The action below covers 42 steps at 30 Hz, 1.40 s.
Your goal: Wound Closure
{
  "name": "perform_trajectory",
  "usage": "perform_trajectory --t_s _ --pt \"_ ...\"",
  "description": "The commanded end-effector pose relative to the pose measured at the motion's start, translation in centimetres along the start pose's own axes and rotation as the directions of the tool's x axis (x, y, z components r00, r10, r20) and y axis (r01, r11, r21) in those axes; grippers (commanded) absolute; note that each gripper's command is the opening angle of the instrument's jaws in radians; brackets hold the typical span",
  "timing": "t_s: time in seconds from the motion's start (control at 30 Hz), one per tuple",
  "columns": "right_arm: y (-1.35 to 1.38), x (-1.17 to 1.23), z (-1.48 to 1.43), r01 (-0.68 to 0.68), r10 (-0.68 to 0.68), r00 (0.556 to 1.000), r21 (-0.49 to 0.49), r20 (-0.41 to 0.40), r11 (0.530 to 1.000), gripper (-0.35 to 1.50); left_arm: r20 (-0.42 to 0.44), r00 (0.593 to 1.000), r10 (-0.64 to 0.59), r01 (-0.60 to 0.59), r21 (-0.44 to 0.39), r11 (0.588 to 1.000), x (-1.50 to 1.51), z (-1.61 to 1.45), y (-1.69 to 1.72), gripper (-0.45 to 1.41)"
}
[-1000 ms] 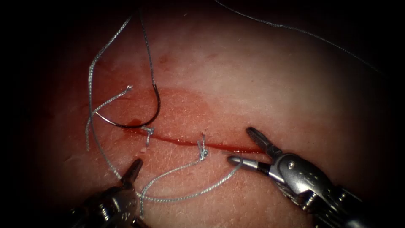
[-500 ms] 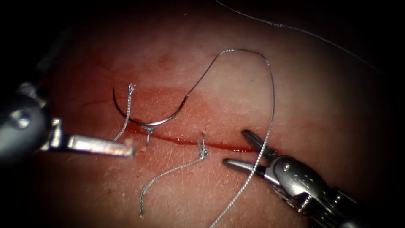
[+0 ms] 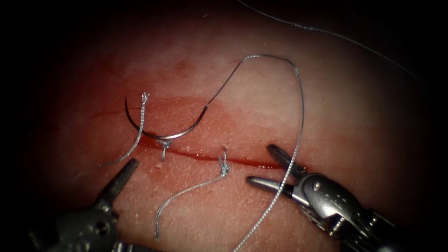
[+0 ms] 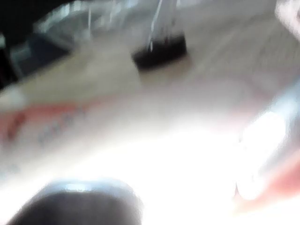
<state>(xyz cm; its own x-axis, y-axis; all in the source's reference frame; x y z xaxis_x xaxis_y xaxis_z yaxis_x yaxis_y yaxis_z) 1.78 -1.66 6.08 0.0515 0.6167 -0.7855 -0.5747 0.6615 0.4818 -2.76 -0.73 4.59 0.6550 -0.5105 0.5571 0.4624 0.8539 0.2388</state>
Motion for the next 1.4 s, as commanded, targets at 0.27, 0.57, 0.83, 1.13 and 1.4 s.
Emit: perform_trajectory --t_s 0.27,0.57,0.83,1.13,1.4 --pt "-0.31 0.07 0.14 0.113 -0.119 0.993 0.281 0.006 0.953 0.64 -0.133 0.991 -0.003 -0.010 -0.098 0.995 0.53 1.34 0.32 0.74" --pt "-0.31 0.10 0.15 0.121 -0.123 0.992 0.266 -0.008 0.956 0.81 -0.267 0.963 -0.032 0.029 -0.016 0.999 0.53 1.27 0.28 0.37" --pt "-0.30 0.12 0.15 0.119 -0.121 0.993 0.251 -0.007 0.961 0.81 -0.331 0.943 -0.041 0.046 0.008 0.999 0.48 1.17 0.17 -0.45" --pt "-0.34 0.18 0.20 0.131 -0.133 0.991 0.241 -0.010 0.962 0.81 -0.371 0.928 -0.038 0.034 -0.018 0.999 0.44 1.08 0.26 -0.45" --pt "-0.36 0.18 0.19 0.131 -0.133 0.991 0.239 -0.010 0.962 0.93 -0.398 0.914 -0.074 0.061 -0.044 0.997 0.54 1.01 0.21 0.67"
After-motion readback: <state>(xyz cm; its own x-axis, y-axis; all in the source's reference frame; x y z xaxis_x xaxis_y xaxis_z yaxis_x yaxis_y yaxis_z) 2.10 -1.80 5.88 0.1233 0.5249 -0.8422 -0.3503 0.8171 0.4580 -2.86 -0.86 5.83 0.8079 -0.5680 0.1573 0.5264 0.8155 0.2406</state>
